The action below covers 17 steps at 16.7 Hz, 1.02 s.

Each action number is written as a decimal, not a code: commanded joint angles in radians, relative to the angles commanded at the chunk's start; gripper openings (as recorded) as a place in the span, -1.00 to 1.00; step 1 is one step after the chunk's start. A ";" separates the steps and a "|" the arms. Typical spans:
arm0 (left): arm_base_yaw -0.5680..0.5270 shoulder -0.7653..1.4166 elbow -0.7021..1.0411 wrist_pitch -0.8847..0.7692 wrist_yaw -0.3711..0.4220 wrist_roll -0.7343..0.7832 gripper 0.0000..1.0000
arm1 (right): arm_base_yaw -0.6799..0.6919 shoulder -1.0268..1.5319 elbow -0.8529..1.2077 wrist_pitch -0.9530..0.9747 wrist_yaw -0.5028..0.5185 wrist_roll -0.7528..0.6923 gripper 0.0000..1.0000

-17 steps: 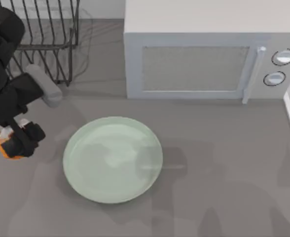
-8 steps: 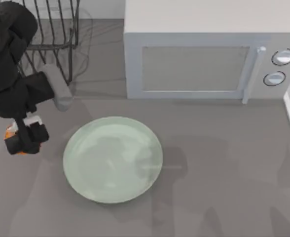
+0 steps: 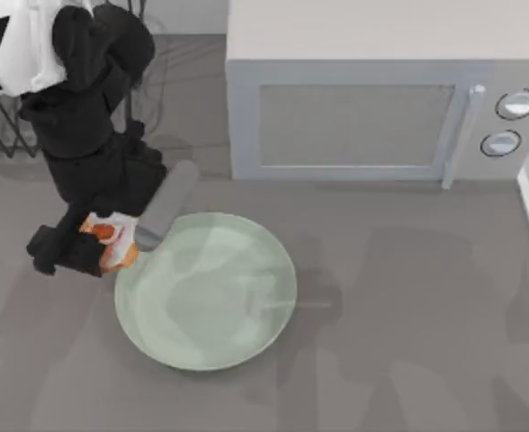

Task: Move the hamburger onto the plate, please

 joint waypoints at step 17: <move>-0.214 0.128 0.134 -0.005 -0.006 0.965 -1.00 | 0.000 0.000 0.000 0.000 0.000 0.000 1.00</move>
